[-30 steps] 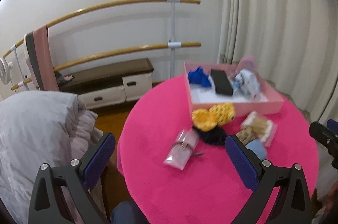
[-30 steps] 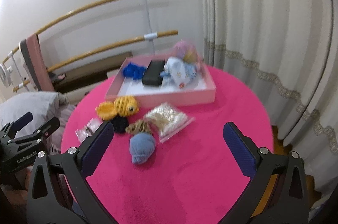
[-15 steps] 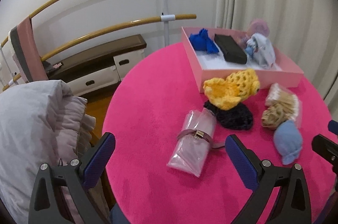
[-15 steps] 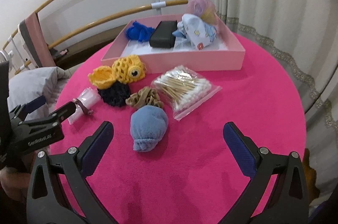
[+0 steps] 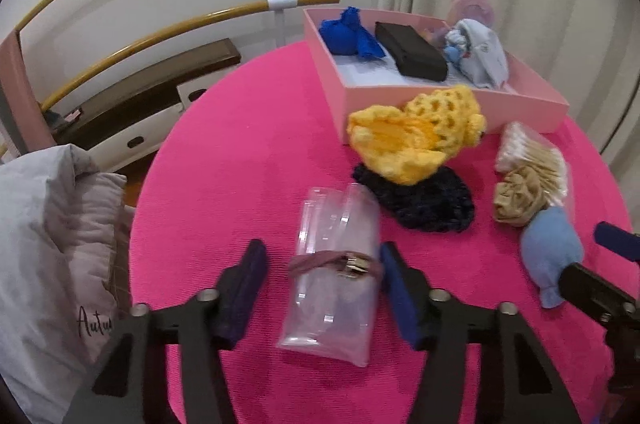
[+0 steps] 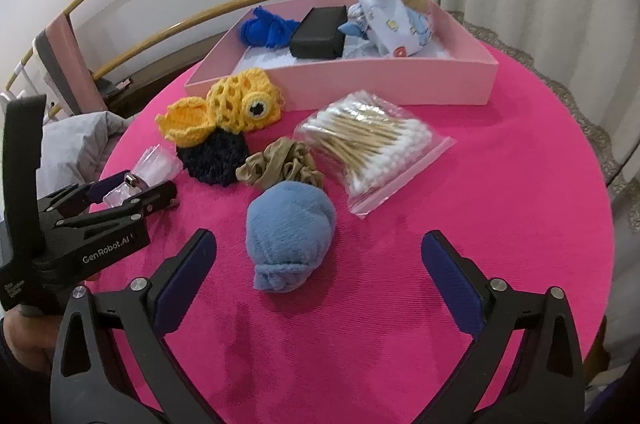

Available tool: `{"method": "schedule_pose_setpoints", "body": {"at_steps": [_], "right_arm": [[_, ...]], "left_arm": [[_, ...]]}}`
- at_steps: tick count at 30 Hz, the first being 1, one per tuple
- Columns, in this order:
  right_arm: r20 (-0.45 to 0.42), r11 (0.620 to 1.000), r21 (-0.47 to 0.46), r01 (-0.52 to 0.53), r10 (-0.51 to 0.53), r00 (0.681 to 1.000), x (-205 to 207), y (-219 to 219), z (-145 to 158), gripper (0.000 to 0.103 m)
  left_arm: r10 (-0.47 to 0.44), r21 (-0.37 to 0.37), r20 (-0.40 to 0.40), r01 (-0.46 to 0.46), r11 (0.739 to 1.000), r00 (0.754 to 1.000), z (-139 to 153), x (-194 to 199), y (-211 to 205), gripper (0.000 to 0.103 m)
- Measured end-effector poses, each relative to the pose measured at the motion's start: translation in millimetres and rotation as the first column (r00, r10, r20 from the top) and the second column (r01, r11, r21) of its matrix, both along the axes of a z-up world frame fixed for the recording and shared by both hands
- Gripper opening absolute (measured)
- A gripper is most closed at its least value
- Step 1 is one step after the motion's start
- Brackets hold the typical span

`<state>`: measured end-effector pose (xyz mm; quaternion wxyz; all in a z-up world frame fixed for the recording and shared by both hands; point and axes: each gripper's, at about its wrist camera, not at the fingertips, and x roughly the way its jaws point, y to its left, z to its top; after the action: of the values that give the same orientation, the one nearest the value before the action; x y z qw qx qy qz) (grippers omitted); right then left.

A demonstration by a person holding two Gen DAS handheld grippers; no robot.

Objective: Organize soft objects
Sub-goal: 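Grasp the clear plastic bag with the left tool while the right grasps the light-blue fuzzy ball, then carry the clear bag into the pink box with the left tool while the right drops the blue ball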

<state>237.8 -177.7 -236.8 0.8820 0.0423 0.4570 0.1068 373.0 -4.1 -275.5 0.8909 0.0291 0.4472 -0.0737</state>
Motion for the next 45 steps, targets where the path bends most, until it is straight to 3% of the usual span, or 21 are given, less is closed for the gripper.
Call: {"method": "schedule_pose_setpoints", "body": {"at_steps": [1,3,5,9,13,19,31,40,45], "right_arm": [[-0.003,1.0,0.002,-0.003,0.003,1.0,1.2,1.0,-1.7,0.096],[-0.012,1.0,0.006,-0.004,0.004,1.0,3.2,2.7,-6.1,0.09],[-0.027,1.0,0.013,-0.004,0.005,1.0,5.5,4.1,-11.6,0.077],[-0.019,1.0,-0.002,-0.009,0.009,1.0,5.0,8.1,-16.2,0.07],[-0.007,0.999,0.019,-0.03,0.03,1.0,3.9,7.5,-15.8,0.041],[0.0,0.998,0.037,-0.045,0.045,0.999,-3.3,3.8,-15.1,0.036],[0.046,0.998,0.056,-0.035,0.032,0.998,-21.1,-10.8,10.5,0.036],[0.073,0.996,0.078,-0.046,0.041,0.997,-24.5,-16.8,27.6,0.036],[0.117,0.996,0.076,-0.049,0.04,0.992,-13.3,-25.3,52.0,0.036]], "left_arm": [[-0.005,-0.006,-0.002,0.005,1.0,1.0,-0.2,0.5,-1.6,0.04],[0.001,-0.008,-0.004,-0.001,1.0,1.0,-1.5,2.5,-3.7,0.04],[0.013,-0.025,-0.009,-0.013,1.0,1.0,-2.4,3.6,-3.4,0.039],[0.027,-0.029,-0.01,-0.028,0.999,1.0,-0.8,-2.2,-4.7,0.038],[0.036,-0.026,-0.008,-0.036,0.999,0.999,2.9,-13.5,-7.8,0.037],[0.031,-0.024,-0.006,-0.031,0.999,0.999,10.6,-33.1,-11.6,0.037],[0.024,-0.022,0.023,-0.024,0.999,0.999,34.1,-56.8,-17.5,0.037],[0.02,-0.014,0.06,-0.019,1.0,0.998,62.8,-67.9,-25.2,0.037],[0.016,-0.021,0.105,-0.014,1.0,0.994,88.3,-61.1,-28.2,0.037]]}}
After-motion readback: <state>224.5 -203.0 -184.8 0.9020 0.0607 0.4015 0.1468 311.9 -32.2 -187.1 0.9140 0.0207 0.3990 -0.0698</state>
